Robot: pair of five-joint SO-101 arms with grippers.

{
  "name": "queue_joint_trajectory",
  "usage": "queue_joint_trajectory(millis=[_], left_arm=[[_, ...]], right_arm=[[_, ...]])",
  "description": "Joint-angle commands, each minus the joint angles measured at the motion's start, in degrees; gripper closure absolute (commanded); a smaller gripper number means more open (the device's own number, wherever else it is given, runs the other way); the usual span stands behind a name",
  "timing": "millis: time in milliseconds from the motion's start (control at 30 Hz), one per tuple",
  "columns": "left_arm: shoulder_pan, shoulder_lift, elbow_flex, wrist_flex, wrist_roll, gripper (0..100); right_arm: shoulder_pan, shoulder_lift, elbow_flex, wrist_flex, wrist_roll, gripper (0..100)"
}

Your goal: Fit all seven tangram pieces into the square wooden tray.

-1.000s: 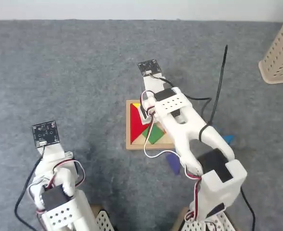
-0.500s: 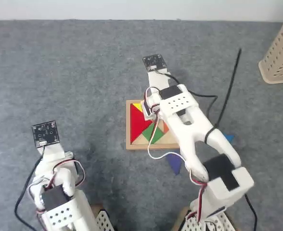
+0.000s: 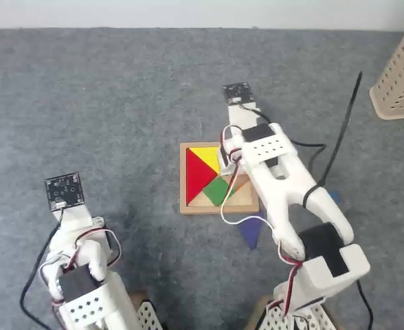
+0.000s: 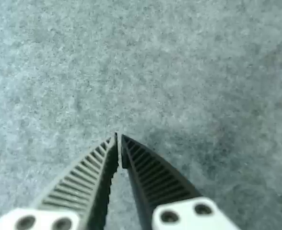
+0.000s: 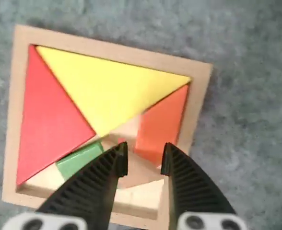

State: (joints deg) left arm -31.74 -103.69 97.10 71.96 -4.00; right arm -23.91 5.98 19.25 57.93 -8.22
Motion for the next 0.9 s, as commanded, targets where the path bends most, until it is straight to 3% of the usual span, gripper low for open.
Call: queue_joint_trajectory(millis=[0, 200, 367, 867], left_arm=[[0.18, -0.18, -0.48, 0.18, 0.53, 99], [0.18, -0.18, -0.48, 0.18, 0.53, 99], [0.18, -0.18, -0.48, 0.18, 0.53, 99], [0.18, -0.18, -0.48, 0.18, 0.53, 99]], right_arm=[[1.10, -3.74, -0.44, 1.19, -0.35, 87.6], [0.84, -5.23, -0.35, 3.03, 0.97, 87.9], [1.01, -6.37, 1.76, 1.98, 6.68, 99.6], [0.04, -4.97, 6.42, 2.68, 7.74, 97.6]])
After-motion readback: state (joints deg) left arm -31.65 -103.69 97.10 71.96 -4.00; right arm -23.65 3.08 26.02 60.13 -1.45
